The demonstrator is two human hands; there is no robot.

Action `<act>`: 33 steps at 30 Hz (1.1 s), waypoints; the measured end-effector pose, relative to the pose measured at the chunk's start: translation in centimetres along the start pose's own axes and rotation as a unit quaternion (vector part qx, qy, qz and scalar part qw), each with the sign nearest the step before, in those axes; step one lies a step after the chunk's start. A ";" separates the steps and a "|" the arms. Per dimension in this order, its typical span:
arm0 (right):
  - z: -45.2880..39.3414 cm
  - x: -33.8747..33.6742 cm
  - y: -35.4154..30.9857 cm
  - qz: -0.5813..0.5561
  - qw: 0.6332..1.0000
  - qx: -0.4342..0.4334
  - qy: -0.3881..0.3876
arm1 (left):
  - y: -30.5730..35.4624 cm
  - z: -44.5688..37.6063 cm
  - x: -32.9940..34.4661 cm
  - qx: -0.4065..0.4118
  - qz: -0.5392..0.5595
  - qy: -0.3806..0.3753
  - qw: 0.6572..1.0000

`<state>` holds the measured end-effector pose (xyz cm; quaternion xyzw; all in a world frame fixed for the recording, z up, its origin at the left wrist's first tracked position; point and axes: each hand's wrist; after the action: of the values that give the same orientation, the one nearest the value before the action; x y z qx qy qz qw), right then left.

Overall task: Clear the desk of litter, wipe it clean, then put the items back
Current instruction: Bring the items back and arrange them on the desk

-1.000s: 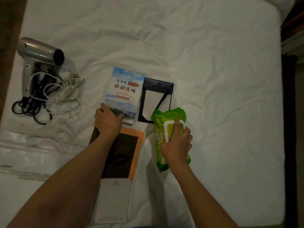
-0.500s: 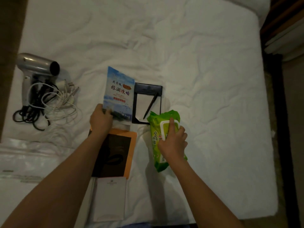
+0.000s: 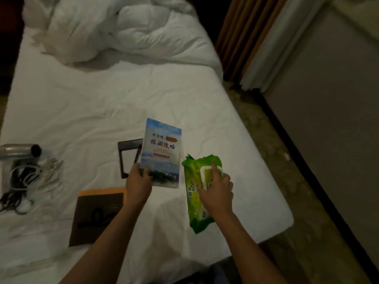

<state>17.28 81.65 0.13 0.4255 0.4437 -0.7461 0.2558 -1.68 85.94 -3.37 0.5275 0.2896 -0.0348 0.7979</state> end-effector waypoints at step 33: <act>40.0 -26.2 50.5 -0.141 0.622 0.671 0.378 | 11.0 69.9 38.8 0.331 -0.195 -0.728 0.568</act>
<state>52.60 22.56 10.09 0.6558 -0.0683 -0.6368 -0.3998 64.27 40.26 5.62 0.4821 -0.3246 -0.6554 0.4824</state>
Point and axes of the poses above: each hand's wrist, its own z-axis away from the middle knuckle, its own x-axis out of the palm, y = z × x, and after that the axes turned 7 degrees about y, right-handed
